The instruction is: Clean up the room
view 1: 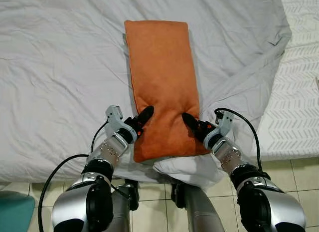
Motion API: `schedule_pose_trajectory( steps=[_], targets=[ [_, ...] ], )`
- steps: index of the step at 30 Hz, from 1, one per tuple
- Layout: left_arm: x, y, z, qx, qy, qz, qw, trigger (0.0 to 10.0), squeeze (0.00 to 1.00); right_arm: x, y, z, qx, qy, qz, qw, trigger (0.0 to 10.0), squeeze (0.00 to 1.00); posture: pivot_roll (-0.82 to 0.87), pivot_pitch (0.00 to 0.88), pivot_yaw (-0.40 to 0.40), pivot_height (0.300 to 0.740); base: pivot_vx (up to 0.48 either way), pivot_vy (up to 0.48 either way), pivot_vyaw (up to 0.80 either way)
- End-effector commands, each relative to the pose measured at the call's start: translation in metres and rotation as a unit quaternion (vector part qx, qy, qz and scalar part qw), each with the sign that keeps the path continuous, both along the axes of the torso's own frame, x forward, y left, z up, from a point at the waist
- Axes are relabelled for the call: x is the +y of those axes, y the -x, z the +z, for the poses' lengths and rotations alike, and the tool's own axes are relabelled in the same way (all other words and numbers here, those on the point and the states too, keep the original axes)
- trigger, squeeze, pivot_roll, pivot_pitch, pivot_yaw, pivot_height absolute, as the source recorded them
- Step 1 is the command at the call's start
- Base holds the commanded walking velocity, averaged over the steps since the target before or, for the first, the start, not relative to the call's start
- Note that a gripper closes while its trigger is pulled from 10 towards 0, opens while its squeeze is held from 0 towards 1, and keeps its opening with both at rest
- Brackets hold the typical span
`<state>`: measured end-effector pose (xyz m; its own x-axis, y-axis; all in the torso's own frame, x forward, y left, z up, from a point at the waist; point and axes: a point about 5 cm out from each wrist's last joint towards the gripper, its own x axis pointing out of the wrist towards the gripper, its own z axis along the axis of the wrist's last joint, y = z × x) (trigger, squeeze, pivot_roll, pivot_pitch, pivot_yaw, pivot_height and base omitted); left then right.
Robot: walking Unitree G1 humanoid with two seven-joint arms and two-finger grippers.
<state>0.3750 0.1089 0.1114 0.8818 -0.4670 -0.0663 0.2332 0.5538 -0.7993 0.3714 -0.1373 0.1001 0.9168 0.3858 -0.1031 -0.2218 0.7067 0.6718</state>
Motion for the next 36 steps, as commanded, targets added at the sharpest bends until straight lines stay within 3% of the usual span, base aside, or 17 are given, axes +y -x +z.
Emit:
schedule_pose_trajectory(
  steps=[1, 5, 9, 16, 20, 21, 22, 23, 25, 26, 27, 30, 32, 33, 34, 35, 36],
  targets=[
    [-0.035, 0.022, -0.034, 0.073, -0.009, -0.064, 0.995, 0.0, 0.00, 0.027, 0.017, -0.030, 0.078, -0.039, 0.018, 0.996, 0.0, 0.00, -0.01, 0.729, -0.025, 0.740, 0.000, 0.000, 0.00],
    [-0.034, 0.021, -0.032, 0.053, -0.004, -0.059, 0.997, 0.0, 0.00, 0.025, 0.019, -0.036, 0.112, -0.121, -0.032, 0.986, 0.0, 0.00, 0.01, 0.729, -0.013, 0.740, 0.000, 0.000, 0.00],
    [-0.030, 0.028, -0.043, 0.066, -0.036, -0.062, 0.995, 0.0, 0.00, 0.025, 0.024, -0.043, 0.120, -0.087, -0.020, 0.989, 0.0, 0.00, 0.01, 0.709, -0.015, 0.740, 0.000, 0.000, 0.00],
    [-0.011, 0.032, -0.054, 0.061, -0.104, -0.059, 0.991, 0.0, 0.00, 0.027, 0.020, -0.037, 0.110, -0.066, -0.002, 0.992, 0.0, 0.00, 0.00, 0.703, -0.009, 0.740, 0.000, 0.000, 0.00],
    [0.001, 0.030, -0.054, 0.038, -0.215, -0.051, 0.974, 0.0, 0.00, 0.025, 0.020, -0.039, 0.111, -0.036, -0.009, 0.993, 0.0, 0.00, 0.00, 0.699, -0.017, 0.740, 0.000, 0.000, 0.00],
    [0.001, 0.030, -0.054, 0.038, -0.215, -0.051, 0.974, 0.0, 0.00, 0.025, 0.020, -0.039, 0.111, -0.036, -0.009, 0.993, 0.0, 0.00, 0.00, 0.699, -0.017, 0.740, 0.000, 0.000, 0.00],
    [0.003, 0.027, -0.048, 0.011, -0.256, -0.050, 0.965, 0.0, 0.00, 0.022, 0.019, -0.038, 0.104, 0.001, -0.012, 0.995, 0.0, 0.00, 0.00, 0.676, -0.017, 0.740, 0.000, 0.000, 0.00],
    [0.003, 0.027, -0.048, 0.011, -0.256, -0.050, 0.965, 0.0, 0.00, 0.022, 0.019, -0.038, 0.104, 0.001, -0.012, 0.995, 0.0, 0.00, 0.00, 0.676, -0.017, 0.740, 0.000, 0.000, 0.00],
    [0.009, 0.022, -0.039, -0.017, -0.295, -0.032, 0.955, 0.0, 0.00, 0.017, 0.015, -0.033, 0.078, 0.069, -0.026, 0.994, 0.0, 0.00, 0.01, 0.621, -0.018, 0.740, 0.000, 0.000, 0.00],
    [0.009, 0.022, -0.039, -0.017, -0.295, -0.032, 0.955, 0.0, 0.00, 0.017, 0.015, -0.033, 0.078, 0.069, -0.026, 0.994, 0.0, 0.00, 0.01, 0.621, -0.018, 0.740, 0.000, 0.000, 0.00],
    [0.024, 0.015, -0.024, -0.055, -0.366, 0.025, 0.928, 0.0, 0.00, 0.011, 0.007, -0.018, 0.024, 0.145, -0.050, 0.988, 0.0, 0.00, 0.02, 0.570, -0.011, 0.740, 0.000, 0.000, 0.00],
    [0.028, 0.013, -0.017, -0.077, -0.387, 0.043, 0.918, 0.0, 0.00, 0.010, 0.004, -0.011, -0.001, 0.158, -0.062, 0.986, 0.0, 0.00, 0.03, 0.494, -0.003, 0.740, 0.000, 0.000, 0.00],
    [0.032, 0.012, -0.003, -0.121, -0.419, 0.056, 0.898, 0.0, 0.00, 0.011, 0.002, 0.003, -0.054, 0.171, -0.078, 0.981, 0.0, 0.00, 0.04, 0.425, 0.000, 0.740, 0.000, 0.000, 0.00],
    [0.035, 0.011, 0.007, -0.141, -0.426, 0.065, 0.891, 0.0, 0.00, 0.013, 0.002, 0.012, -0.087, 0.180, -0.087, 0.976, 0.0, 0.00, 0.04, 0.332, 0.008, 0.740, 0.000, 0.000, 0.00],
    [0.035, 0.011, 0.007, -0.141, -0.426, 0.065, 0.891, 0.0, 0.00, 0.013, 0.002, 0.012, -0.087, 0.180, -0.087, 0.976, 0.0, 0.00, 0.04, 0.332, 0.008, 0.740, 0.000, 0.000, 0.00],
    [0.037, 0.007, 0.023, -0.178, -0.433, 0.073, 0.880, 0.0, 0.00, 0.015, 0.003, 0.029, -0.146, 0.196, -0.105, 0.964, 0.0, 0.00, 0.03, 0.169, 0.027, 0.740, 0.000, 0.000, 0.00],
    [0.037, 0.006, 0.029, -0.190, -0.436, 0.075, 0.876, 0.0, 0.00, 0.015, 0.004, 0.034, -0.164, 0.202, -0.111, 0.959, 0.0, 0.00, 0.03, 0.169, 0.027, 0.740, 0.000, 0.000, 0.00]
  ],
)
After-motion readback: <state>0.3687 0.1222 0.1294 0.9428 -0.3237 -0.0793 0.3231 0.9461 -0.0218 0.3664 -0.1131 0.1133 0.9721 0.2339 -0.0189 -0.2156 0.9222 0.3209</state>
